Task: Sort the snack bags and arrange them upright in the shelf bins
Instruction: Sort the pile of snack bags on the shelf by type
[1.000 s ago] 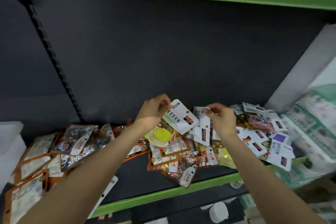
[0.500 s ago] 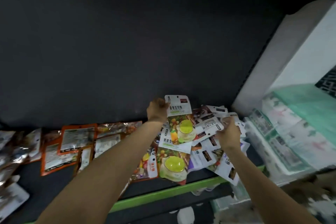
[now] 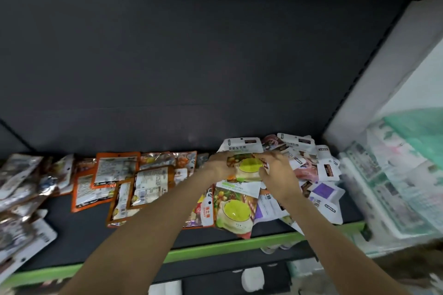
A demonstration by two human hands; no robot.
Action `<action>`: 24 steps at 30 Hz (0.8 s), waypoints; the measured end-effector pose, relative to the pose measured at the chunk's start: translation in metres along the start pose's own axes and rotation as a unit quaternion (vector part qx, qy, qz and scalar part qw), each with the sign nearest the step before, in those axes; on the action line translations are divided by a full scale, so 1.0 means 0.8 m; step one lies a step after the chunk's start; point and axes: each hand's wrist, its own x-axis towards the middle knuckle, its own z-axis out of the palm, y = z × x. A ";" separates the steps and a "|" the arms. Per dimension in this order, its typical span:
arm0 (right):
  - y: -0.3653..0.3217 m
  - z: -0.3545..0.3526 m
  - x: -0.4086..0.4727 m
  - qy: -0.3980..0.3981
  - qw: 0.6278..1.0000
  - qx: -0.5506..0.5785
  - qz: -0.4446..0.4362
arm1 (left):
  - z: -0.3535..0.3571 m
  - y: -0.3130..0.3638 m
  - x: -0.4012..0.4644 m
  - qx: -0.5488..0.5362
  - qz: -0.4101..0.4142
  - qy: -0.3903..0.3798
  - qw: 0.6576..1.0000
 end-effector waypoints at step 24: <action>-0.525 0.283 -0.029 -0.140 0.963 -0.020 -0.229 | -0.256 -0.518 -0.310 0.102 -0.124 0.299 0.941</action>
